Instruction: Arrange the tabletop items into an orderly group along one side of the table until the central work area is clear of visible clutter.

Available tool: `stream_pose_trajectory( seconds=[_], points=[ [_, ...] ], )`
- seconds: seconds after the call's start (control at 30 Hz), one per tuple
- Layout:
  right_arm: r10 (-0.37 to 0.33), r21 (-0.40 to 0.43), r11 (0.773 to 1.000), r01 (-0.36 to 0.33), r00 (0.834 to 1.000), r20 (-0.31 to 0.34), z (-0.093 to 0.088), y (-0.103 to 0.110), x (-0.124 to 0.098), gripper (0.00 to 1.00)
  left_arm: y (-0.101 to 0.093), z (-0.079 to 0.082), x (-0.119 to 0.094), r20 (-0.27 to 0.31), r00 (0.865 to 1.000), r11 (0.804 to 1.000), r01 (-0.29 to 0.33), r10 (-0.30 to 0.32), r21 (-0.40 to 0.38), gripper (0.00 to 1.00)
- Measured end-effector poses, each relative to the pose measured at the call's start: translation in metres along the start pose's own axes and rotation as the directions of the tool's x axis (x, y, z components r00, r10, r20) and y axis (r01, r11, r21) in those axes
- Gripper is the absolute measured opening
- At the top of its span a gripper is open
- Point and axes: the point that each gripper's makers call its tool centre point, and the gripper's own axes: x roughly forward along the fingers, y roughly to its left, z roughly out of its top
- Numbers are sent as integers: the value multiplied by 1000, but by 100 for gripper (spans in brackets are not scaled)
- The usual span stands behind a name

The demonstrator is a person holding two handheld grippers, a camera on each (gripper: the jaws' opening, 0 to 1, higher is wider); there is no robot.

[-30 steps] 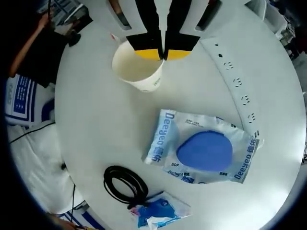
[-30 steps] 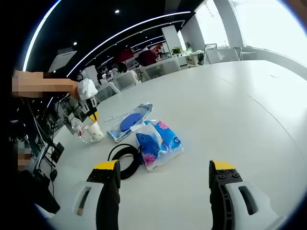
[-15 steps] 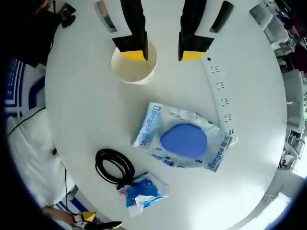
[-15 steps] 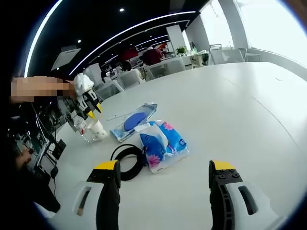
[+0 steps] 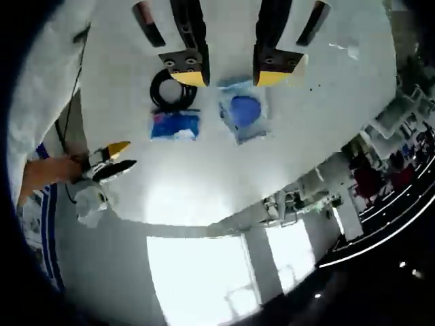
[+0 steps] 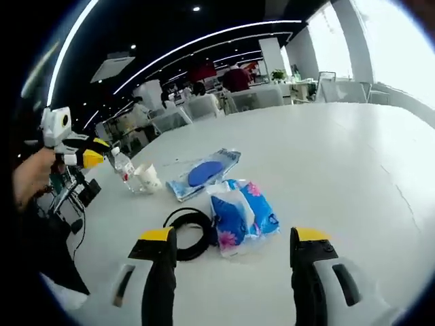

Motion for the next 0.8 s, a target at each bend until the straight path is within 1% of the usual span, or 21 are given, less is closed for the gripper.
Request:
stream_pose_trajectory(
  seconds=[0.07, 0.1, 0.13, 0.17, 0.2, 0.23, 0.27, 0.3, 0.33, 0.37, 0.4, 0.43, 0.47, 0.5, 0.53, 0.57, 0.6, 0.67, 0.7, 0.73, 0.8],
  points=[
    [90, -37, 995, -90, 996, 24, 32, 4, 18, 48, -6, -19, 13, -20, 999, 992, -39, 37, -123, 20],
    [101, -83, 992, -98, 995, 27, 48, 2, 26, 45, -10, -25, 25, -7, 998, 953, -57, 57, -297, 20],
    [110, -167, 981, -104, 994, 29, 71, -3, 43, 44, -20, -31, 34, -15, 1000, 941, -23, 19, -337, 24],
    [136, -214, 968, -132, 991, 8, 83, -1, 56, 46, -21, -27, 47, 41, 998, 907, -17, 38, -420, 26],
    [149, -211, 966, -147, 989, -10, 100, -5, 75, 47, -17, -29, 57, 53, 996, 827, -24, 66, -562, 28],
    [186, -181, 966, -187, 982, -25, 107, -2, 92, 44, -19, -33, 61, 35, 998, 798, -28, 61, -602, 30],
    [260, -161, 946, -281, 955, -139, 102, 3, 116, 37, -18, -41, 76, 0, 997, 796, -59, 74, -603, 26],
    [250, -165, 947, -276, 954, -162, 102, 0, 123, 31, -10, -46, 83, -19, 994, 750, -96, 111, -655, 23],
    [241, -212, 938, -275, 955, -171, 105, -4, 138, 26, -6, -50, 92, -46, 990, 726, -130, 135, -676, 25],
    [260, -259, 916, -307, 945, -199, 107, -5, 161, 25, -1, -45, 101, -19, 987, 631, -117, 160, -767, 26],
    [256, -232, 914, -332, 918, -304, 96, -6, 188, 26, 1, -44, 104, -41, 983, 607, -143, 179, -782, 26],
    [246, -257, 904, -342, 907, -342, 91, -5, 195, 27, 3, -42, 108, -46, 981, 647, -159, 188, -746, 23],
    [249, -271, 898, -346, 908, -335, 93, 0, 200, 26, 4, -41, 112, -55, 981, 655, -166, 186, -738, 21],
    [263, -246, 897, -366, 892, -369, 92, -2, 221, 26, 11, -50, 119, -87, 980, 596, -180, 181, -783, 21],
    [253, -254, 894, -370, 883, -395, 92, -5, 233, 25, 17, -51, 125, -76, 975, 521, -175, 207, -835, 22],
    [246, -293, 883, -368, 892, -380, 99, -2, 244, 22, 20, -50, 129, -64, 973, 473, -165, 221, -865, 20],
    [256, -329, 860, -391, 887, -384, 102, 1, 251, 21, 27, -57, 133, -93, 964, 472, -205, 250, -857, 18],
    [236, -360, 837, -412, 866, -441, 98, 2, 266, 20, 32, -66, 139, -133, 954, 438, -245, 270, -865, 19],
    [246, -377, 811, -446, 847, -472, 96, 5, 277, 20, 35, -66, 141, -124, 951, 429, -241, 282, -871, 20],
    [239, -380, 807, -452, 838, -490, 95, 4, 283, 19, 39, -70, 145, -135, 951, 400, -243, 278, -884, 21],
    [255, -370, 806, -462, 835, -487, 100, 7, 303, 15, 44, -71, 150, -140, 947, 405, -254, 290, -878, 21]
  ],
)
